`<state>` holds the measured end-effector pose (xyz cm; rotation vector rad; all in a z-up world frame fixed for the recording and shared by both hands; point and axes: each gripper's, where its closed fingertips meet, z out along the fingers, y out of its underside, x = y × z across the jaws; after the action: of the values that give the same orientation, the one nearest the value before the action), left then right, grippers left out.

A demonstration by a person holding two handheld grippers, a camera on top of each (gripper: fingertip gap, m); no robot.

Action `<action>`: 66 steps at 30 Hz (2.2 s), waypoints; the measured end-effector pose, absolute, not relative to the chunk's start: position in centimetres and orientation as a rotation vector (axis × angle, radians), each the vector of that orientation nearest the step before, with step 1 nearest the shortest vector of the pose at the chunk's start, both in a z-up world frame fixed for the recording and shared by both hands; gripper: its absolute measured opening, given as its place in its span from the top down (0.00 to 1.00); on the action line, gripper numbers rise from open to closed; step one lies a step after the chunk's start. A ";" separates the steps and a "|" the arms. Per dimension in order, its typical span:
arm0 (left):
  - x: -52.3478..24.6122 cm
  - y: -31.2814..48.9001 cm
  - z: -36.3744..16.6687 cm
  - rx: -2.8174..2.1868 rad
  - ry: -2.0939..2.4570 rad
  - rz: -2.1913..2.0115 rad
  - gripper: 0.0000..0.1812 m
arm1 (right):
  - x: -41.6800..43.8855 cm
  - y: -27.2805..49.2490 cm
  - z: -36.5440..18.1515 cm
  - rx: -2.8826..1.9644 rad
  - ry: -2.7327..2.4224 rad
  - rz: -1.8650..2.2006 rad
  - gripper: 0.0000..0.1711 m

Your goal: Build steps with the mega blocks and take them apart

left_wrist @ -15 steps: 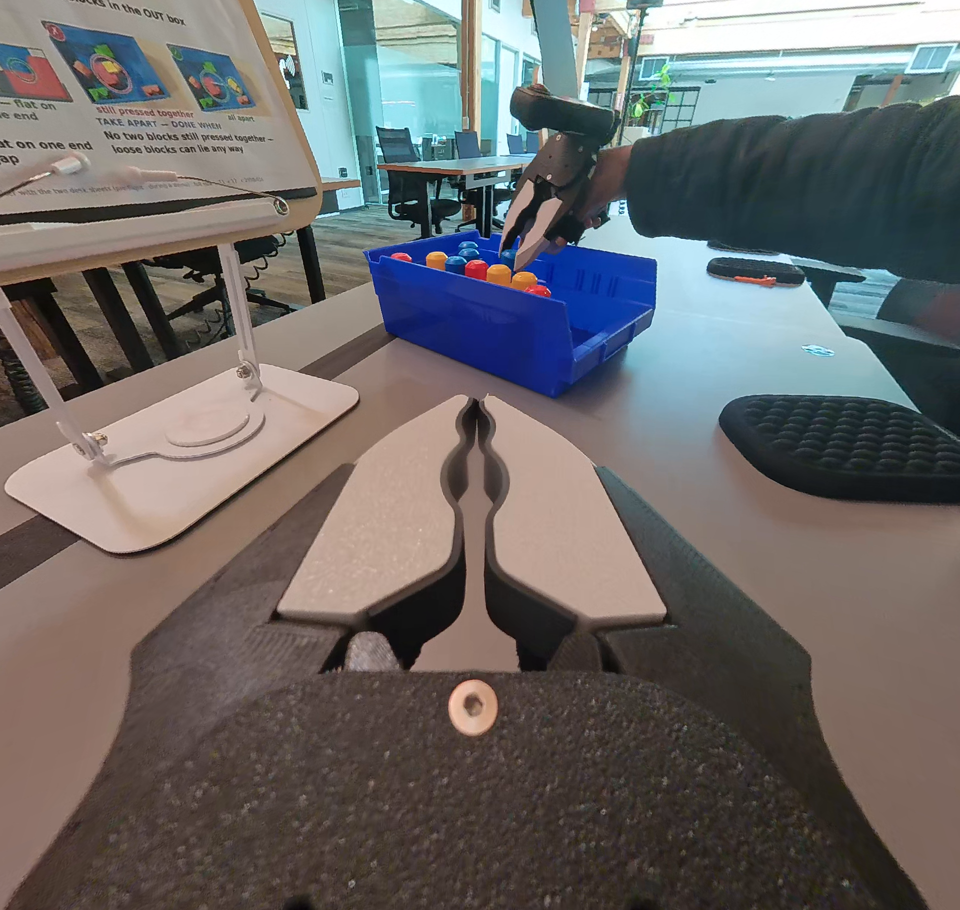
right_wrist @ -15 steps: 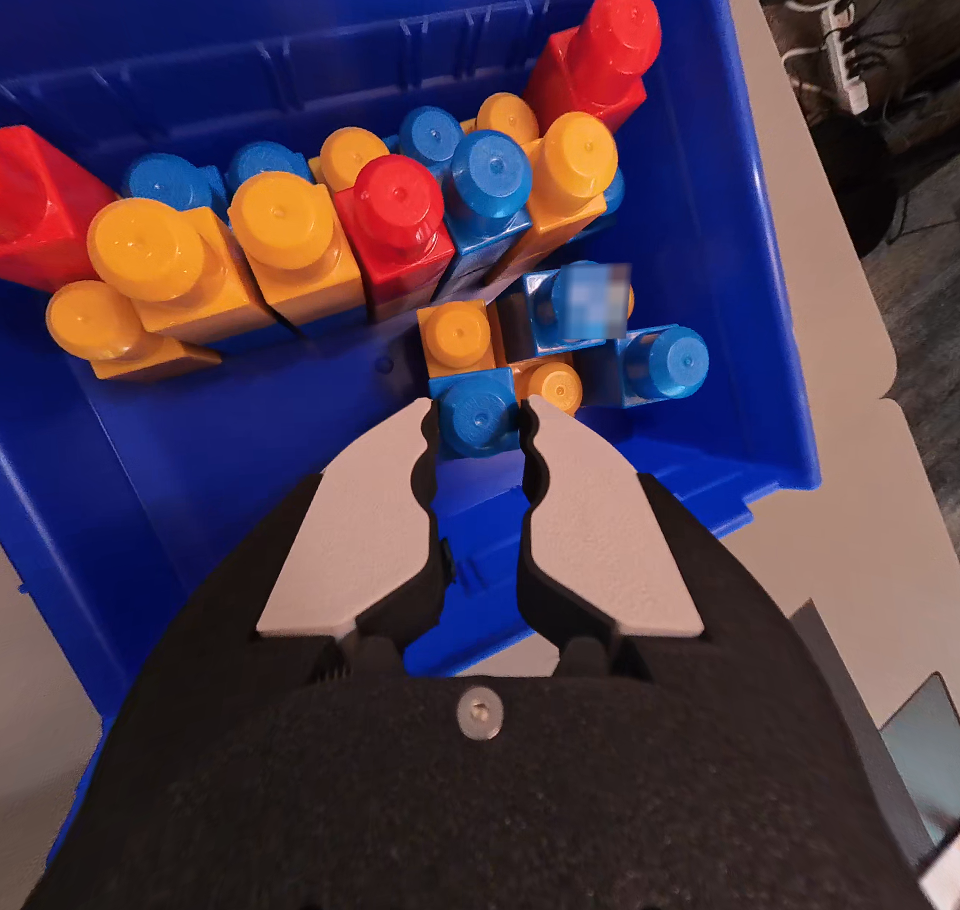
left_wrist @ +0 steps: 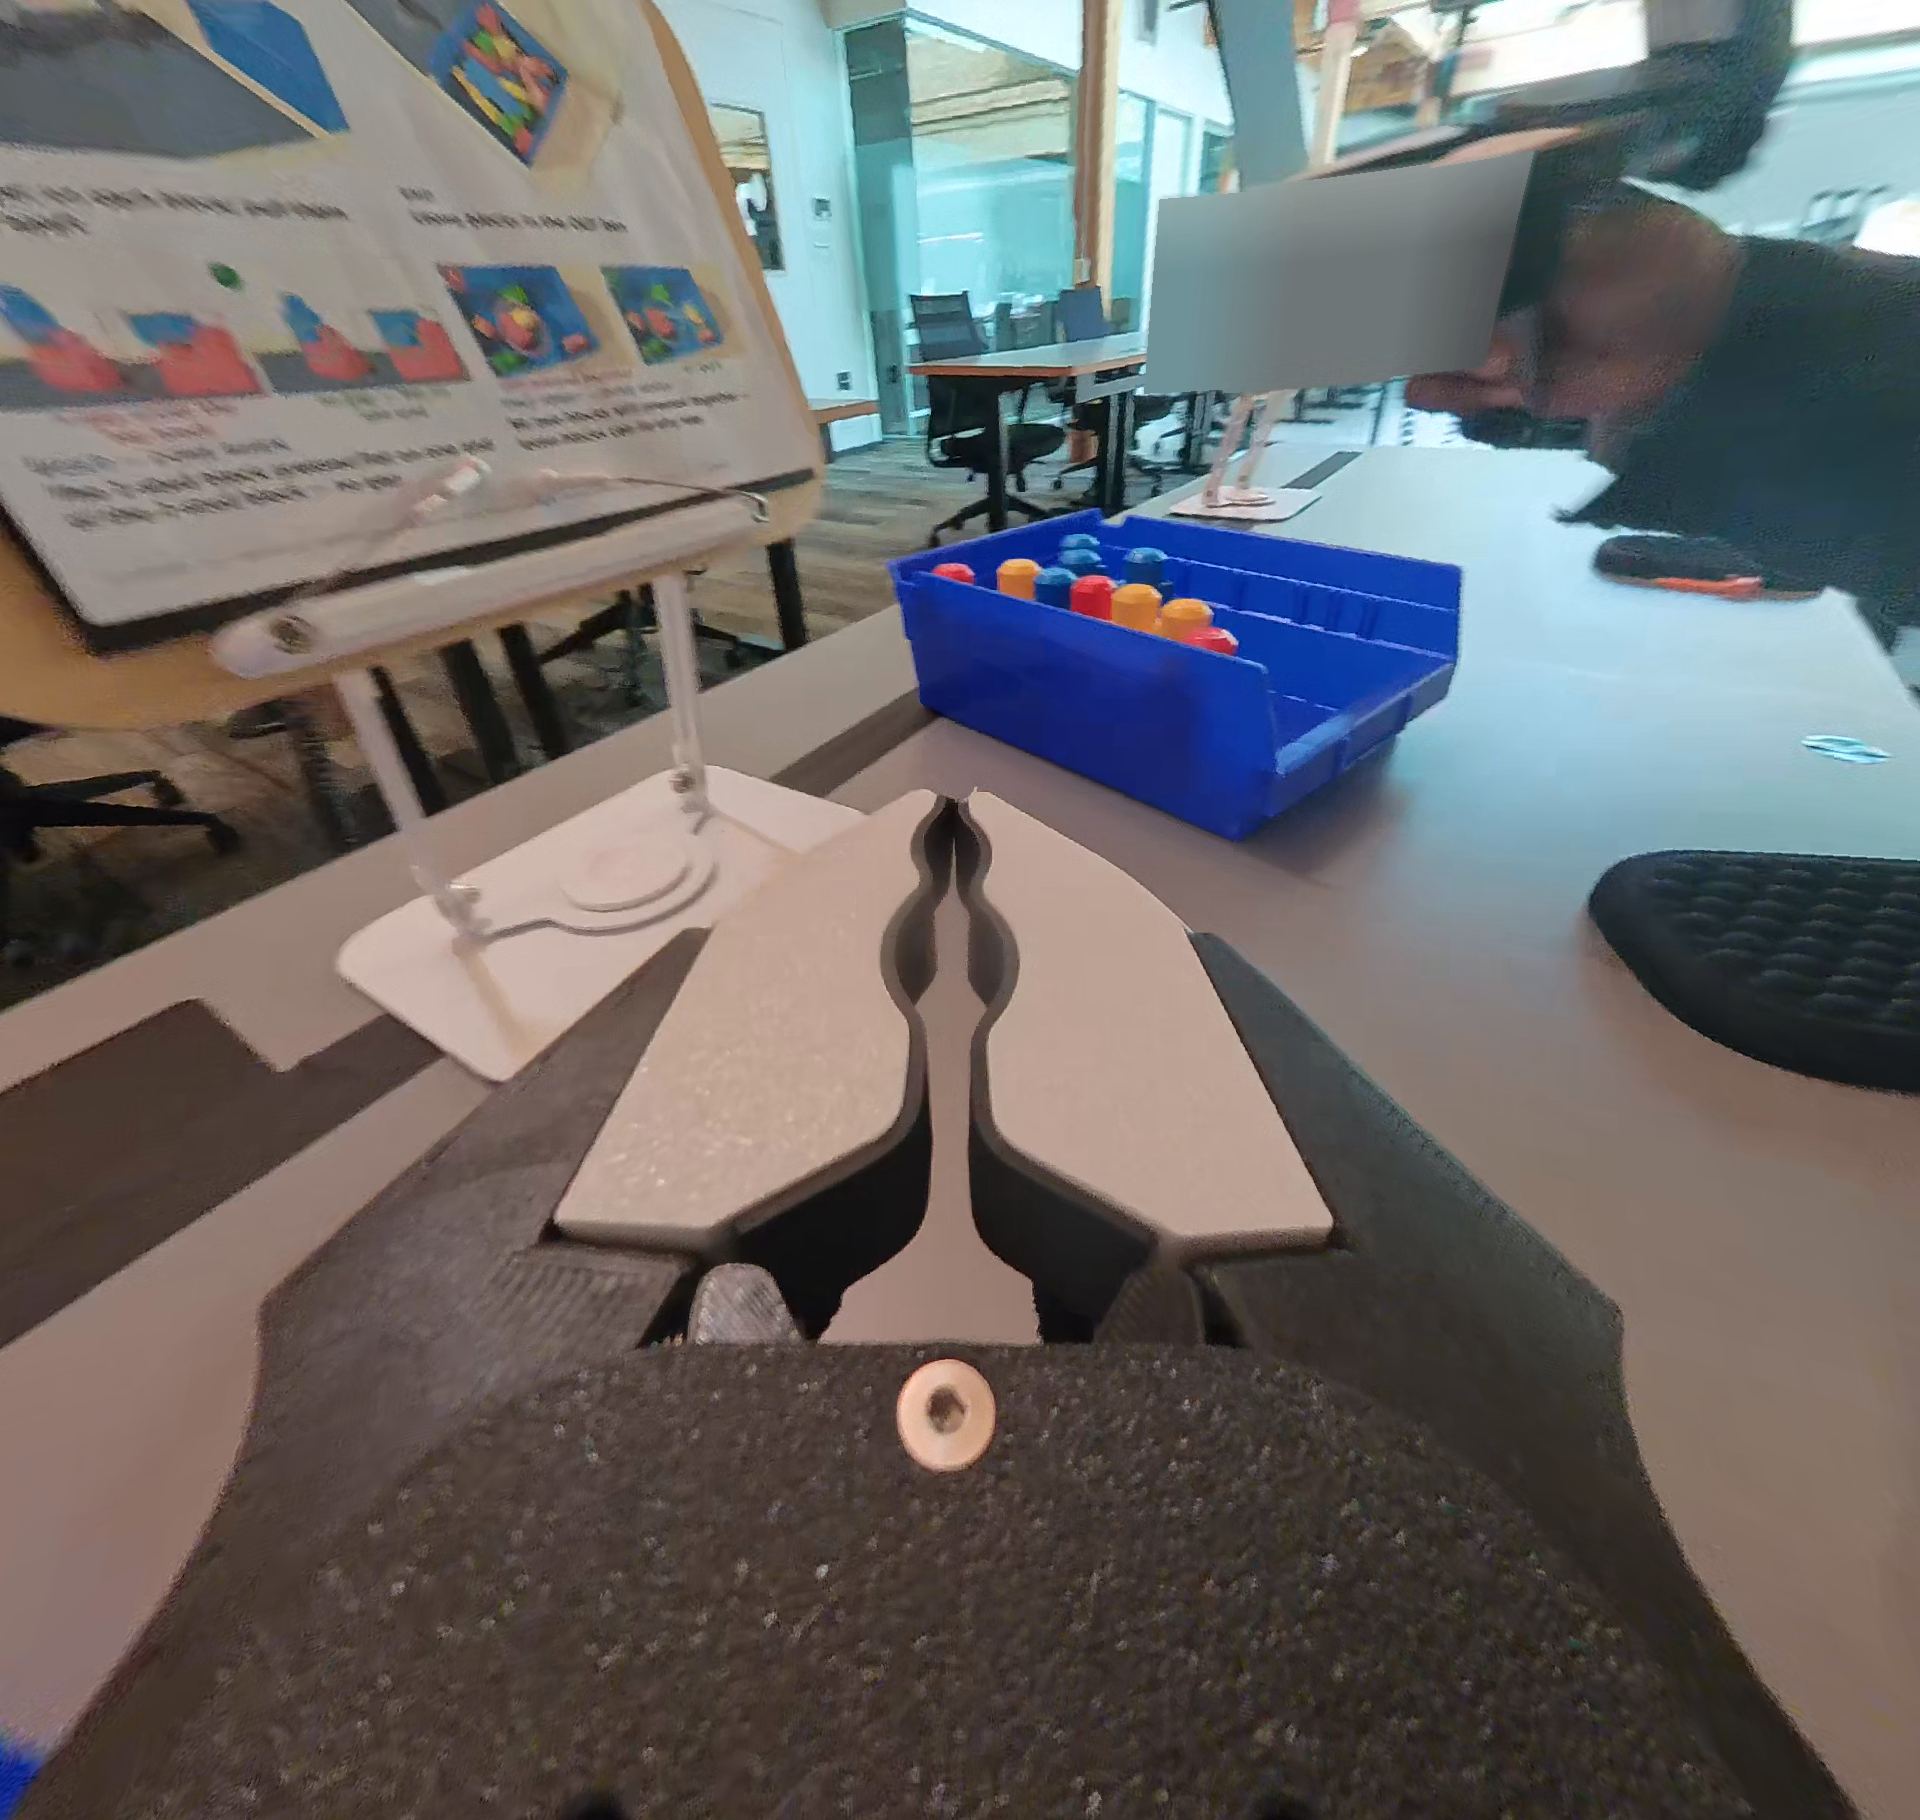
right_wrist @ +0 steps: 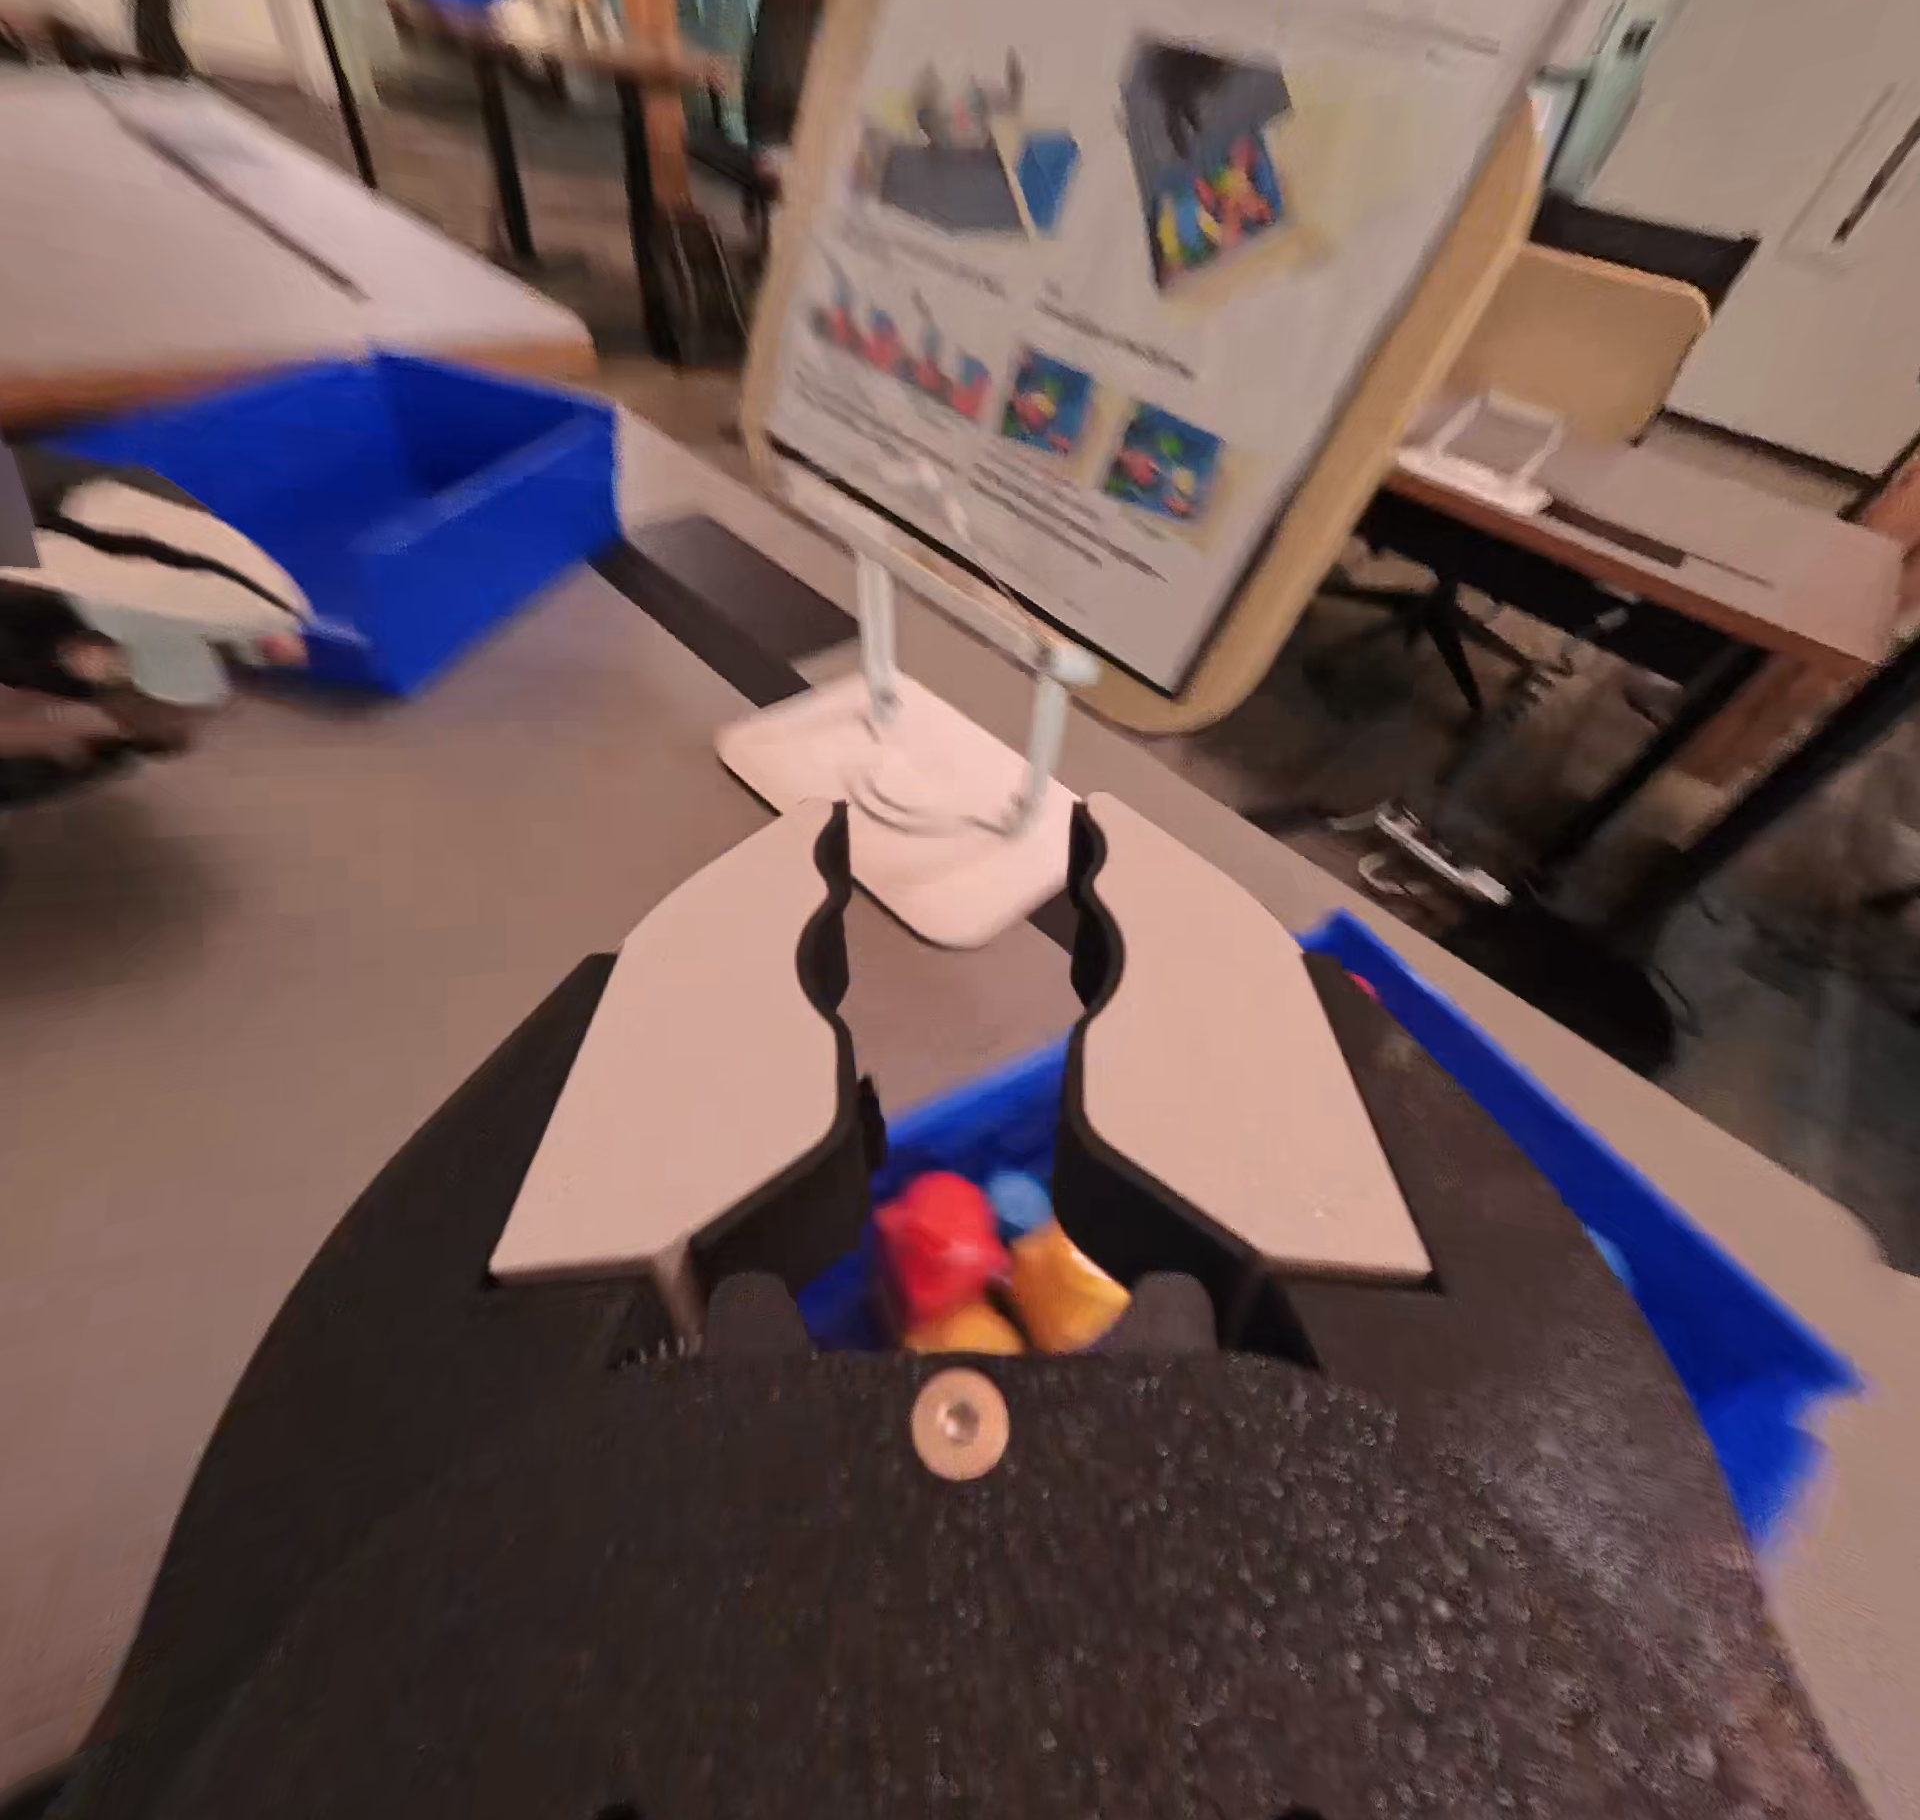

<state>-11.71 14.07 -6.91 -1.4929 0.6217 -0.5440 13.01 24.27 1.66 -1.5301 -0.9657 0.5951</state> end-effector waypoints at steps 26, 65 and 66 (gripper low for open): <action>-36.5 8.2 -22.8 -2.728 1.261 0.340 0.86 | 6.0 15.3 -10.2 -1.481 -0.938 0.926 0.82; -13.3 3.5 -22.4 -2.078 1.786 0.247 0.85 | 6.2 15.6 -11.6 -1.532 -0.946 0.925 0.84; -13.3 3.8 -22.5 -2.073 1.784 0.246 0.85 | 6.2 15.6 -11.6 -1.533 -0.946 0.924 0.84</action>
<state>-13.28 3.80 -22.47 -2.0730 1.7835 0.2456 6.23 15.59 -11.59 -1.5332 -0.9460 0.9244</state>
